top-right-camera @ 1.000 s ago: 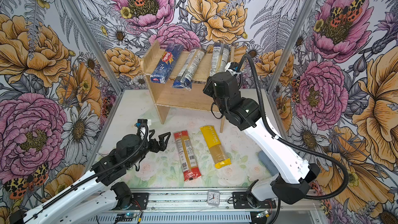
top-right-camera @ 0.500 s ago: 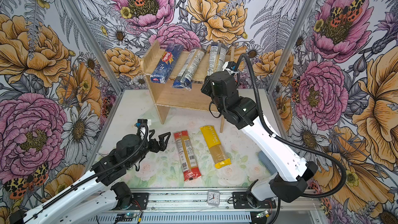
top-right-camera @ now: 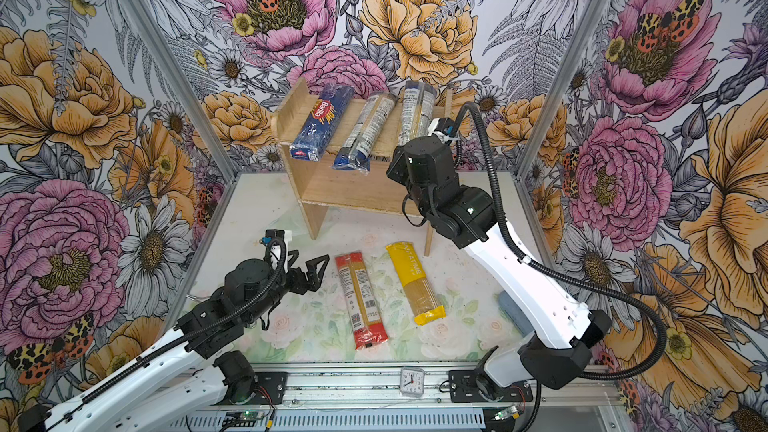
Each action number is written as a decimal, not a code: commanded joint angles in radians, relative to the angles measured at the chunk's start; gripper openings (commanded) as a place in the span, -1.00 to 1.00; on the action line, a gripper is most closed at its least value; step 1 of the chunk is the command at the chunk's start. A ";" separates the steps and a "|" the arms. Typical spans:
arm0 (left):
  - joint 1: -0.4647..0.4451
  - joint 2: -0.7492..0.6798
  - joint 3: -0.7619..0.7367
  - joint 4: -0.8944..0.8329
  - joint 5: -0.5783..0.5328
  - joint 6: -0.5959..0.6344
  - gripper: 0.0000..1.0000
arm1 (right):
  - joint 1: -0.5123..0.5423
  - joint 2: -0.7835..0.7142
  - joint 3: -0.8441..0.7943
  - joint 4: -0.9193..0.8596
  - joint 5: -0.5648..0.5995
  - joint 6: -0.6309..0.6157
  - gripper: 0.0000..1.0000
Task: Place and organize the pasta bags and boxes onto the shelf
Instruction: 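Lower the bag with the right gripper beside the other white-labelled bag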
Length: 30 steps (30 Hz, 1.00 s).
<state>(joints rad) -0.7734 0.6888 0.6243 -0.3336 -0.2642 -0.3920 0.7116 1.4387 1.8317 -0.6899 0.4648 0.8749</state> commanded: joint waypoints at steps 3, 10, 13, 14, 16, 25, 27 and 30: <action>0.011 -0.007 0.006 -0.007 -0.003 0.001 0.98 | -0.006 -0.004 0.030 0.130 0.022 -0.022 -1.00; 0.012 -0.001 0.009 -0.007 -0.002 0.005 0.98 | -0.006 -0.022 -0.010 0.130 0.031 -0.023 -0.90; 0.011 0.000 0.009 -0.007 -0.002 0.004 0.98 | -0.006 -0.034 -0.024 0.130 0.035 -0.026 -0.79; 0.011 0.001 0.009 -0.006 -0.002 0.005 0.98 | -0.006 -0.036 -0.026 0.130 0.035 -0.027 -0.74; 0.012 0.002 0.009 -0.004 0.000 0.003 0.98 | -0.006 -0.040 -0.030 0.130 0.037 -0.028 -0.70; 0.011 -0.006 0.006 -0.005 0.000 0.001 0.98 | -0.006 -0.046 -0.034 0.130 0.034 -0.027 -0.57; 0.011 -0.009 0.006 -0.007 -0.001 0.001 0.98 | -0.006 -0.046 -0.033 0.130 0.033 -0.028 -0.54; 0.011 -0.011 0.005 -0.009 -0.004 0.002 0.97 | -0.006 -0.047 -0.034 0.130 0.034 -0.028 -0.49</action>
<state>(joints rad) -0.7734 0.6888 0.6243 -0.3340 -0.2642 -0.3920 0.7120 1.4273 1.7920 -0.6437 0.4728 0.8742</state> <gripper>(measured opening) 0.987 0.396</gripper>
